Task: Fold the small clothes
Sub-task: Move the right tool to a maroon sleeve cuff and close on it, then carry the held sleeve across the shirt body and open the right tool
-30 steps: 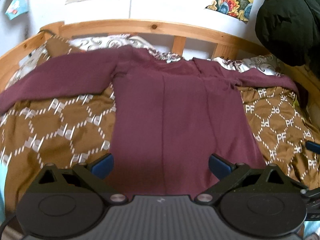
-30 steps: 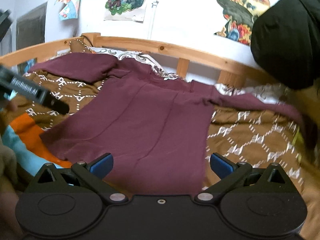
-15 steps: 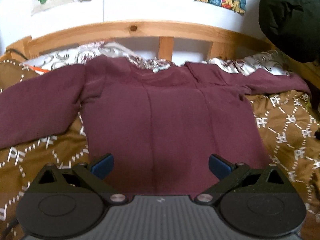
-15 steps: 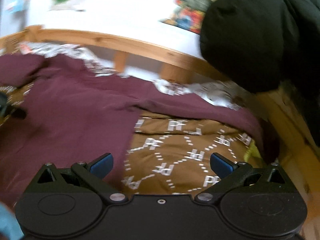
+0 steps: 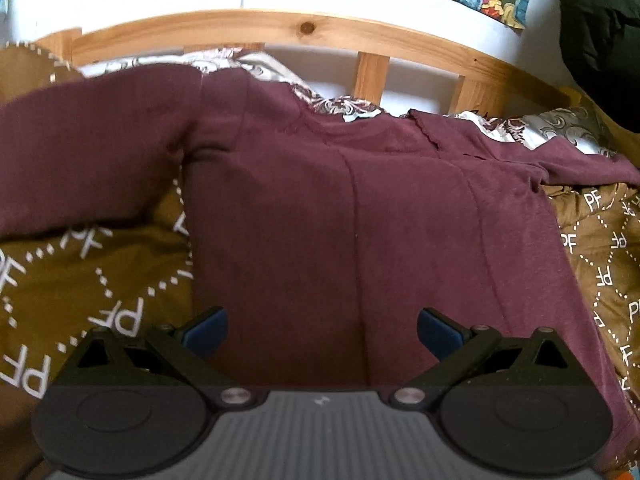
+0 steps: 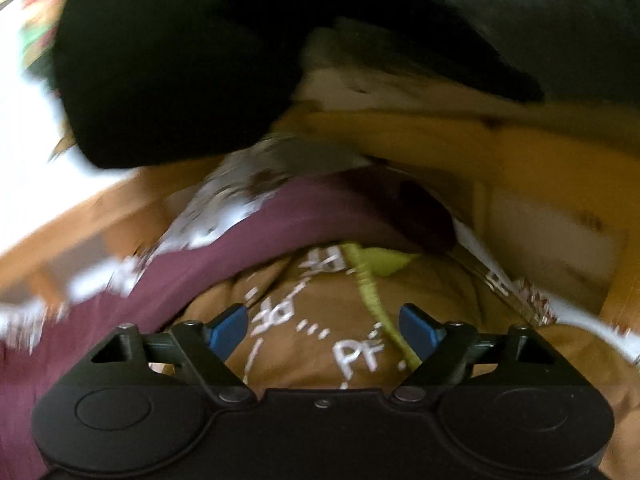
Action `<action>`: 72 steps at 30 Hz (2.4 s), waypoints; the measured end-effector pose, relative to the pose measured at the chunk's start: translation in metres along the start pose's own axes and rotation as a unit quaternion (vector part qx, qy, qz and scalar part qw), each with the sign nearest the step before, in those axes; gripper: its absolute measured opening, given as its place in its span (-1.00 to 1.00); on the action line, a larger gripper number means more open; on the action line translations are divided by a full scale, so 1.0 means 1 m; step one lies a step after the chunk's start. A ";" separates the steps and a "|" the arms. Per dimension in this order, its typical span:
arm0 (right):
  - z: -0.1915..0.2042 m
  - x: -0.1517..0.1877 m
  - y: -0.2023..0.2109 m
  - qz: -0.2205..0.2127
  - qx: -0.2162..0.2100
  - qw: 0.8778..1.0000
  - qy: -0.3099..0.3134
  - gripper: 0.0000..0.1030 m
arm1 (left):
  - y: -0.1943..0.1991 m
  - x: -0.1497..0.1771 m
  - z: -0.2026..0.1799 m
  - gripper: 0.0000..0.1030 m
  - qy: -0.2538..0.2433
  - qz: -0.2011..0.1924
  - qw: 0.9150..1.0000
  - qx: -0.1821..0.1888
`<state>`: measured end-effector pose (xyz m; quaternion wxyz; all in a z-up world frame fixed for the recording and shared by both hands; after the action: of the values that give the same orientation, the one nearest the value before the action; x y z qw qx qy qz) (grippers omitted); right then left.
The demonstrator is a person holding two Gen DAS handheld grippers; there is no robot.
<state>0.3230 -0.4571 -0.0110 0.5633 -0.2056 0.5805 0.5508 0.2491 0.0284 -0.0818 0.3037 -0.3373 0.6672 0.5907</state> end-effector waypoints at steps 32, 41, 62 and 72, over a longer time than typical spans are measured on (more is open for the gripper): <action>0.069 -0.057 0.049 -0.150 -0.016 0.970 0.190 -0.94 | 0.010 -0.009 0.030 0.99 0.039 0.017 0.998 -0.036; 0.152 -0.036 0.100 -0.117 -0.143 0.972 0.145 -0.95 | 0.032 -0.026 0.038 0.99 0.041 -0.012 0.998 -0.041; 0.299 0.111 0.141 0.081 -0.336 0.926 0.153 -0.95 | 0.021 -0.024 0.081 0.99 0.120 0.003 0.988 -0.095; 0.291 0.159 0.125 0.167 -0.365 0.900 0.173 -0.30 | 0.011 -0.020 0.078 0.99 0.138 -0.033 0.989 -0.027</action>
<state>0.2948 -0.1045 -0.0300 0.2398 -0.3889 0.4527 0.7657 0.2525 0.1088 -0.0688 0.2189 -0.4458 0.6748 0.5459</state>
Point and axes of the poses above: each gripper's, at about its wrist camera, not at the fingertips, and y roughly against the way its jaws point, z to its left, x to its underside, the point moved 3 cm from there along -y, roughly the way its jaws point, and after that the axes turned 8 degrees about -z, right-handed, at the moved point
